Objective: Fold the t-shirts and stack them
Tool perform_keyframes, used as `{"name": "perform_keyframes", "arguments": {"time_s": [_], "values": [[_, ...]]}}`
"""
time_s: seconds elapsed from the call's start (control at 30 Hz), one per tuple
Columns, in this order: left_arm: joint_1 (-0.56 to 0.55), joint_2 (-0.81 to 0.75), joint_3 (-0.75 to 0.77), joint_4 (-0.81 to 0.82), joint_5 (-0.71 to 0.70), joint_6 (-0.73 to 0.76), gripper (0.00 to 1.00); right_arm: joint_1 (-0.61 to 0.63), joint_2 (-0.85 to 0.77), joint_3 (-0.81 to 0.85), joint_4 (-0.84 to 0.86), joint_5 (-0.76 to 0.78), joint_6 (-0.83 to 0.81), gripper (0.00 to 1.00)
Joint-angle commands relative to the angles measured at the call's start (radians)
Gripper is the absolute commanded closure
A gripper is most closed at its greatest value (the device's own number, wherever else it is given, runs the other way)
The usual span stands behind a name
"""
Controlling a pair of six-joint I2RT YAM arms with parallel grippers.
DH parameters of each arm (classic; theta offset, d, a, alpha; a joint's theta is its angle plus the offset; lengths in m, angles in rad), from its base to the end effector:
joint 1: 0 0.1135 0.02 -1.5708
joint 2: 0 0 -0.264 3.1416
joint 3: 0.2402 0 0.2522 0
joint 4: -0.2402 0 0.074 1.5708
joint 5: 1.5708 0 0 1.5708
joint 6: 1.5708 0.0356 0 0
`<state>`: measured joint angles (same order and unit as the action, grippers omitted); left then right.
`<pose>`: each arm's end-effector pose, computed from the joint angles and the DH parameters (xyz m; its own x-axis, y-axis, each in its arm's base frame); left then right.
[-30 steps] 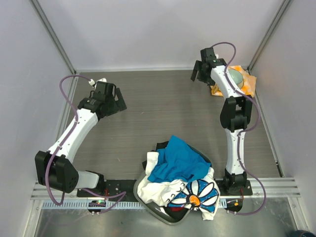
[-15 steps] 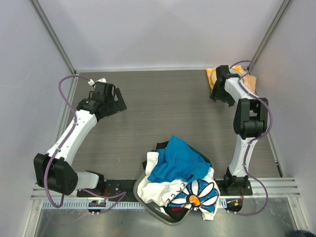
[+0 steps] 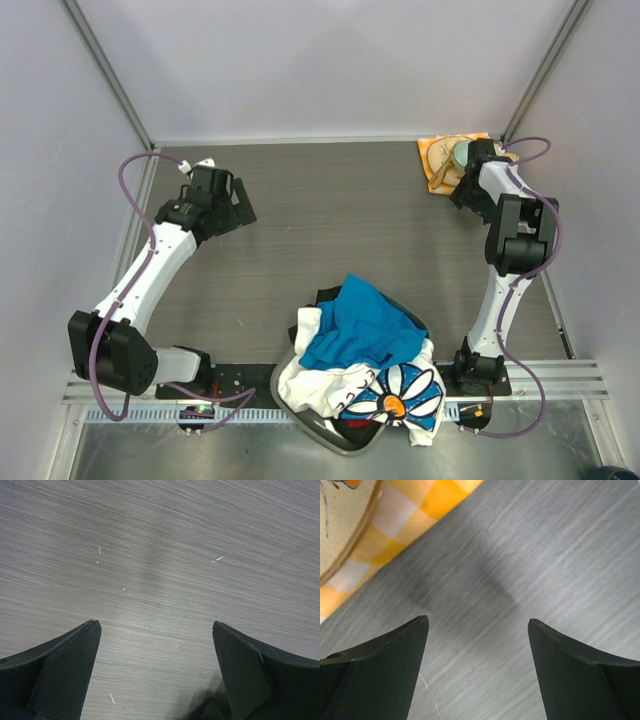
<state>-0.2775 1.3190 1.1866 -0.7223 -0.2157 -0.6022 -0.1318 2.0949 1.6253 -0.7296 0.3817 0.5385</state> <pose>0.2679 -0.0684 0.3143 -0.6729 -0.3836 -0.6324 -0.3018 0.9230 -0.2388 0.4310 -0.0705 0.1850 -0.6616 0.5678 -0.4897 0.6935 0.7117 -0.1117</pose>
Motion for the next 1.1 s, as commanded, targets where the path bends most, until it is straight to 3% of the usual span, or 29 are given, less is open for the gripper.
{"name": "perform_keyframes", "arguments": {"time_s": [0.0,0.63,0.9,1.07], "values": [[-0.003,-0.017,0.001,0.012,-0.01,0.002,0.0,0.001,0.069,0.08,0.021,0.0,0.041,0.14],[-0.003,0.025,0.008,0.004,-0.048,0.015,0.0,-0.04,0.372,0.424,-0.083,0.014,0.101,0.14],[-0.003,0.043,0.015,-0.002,-0.056,0.015,0.0,-0.055,0.428,0.501,-0.108,0.009,0.103,0.14],[-0.003,0.04,0.016,-0.003,-0.053,0.015,0.0,-0.055,0.384,0.486,-0.113,-0.01,0.097,0.13]]}}
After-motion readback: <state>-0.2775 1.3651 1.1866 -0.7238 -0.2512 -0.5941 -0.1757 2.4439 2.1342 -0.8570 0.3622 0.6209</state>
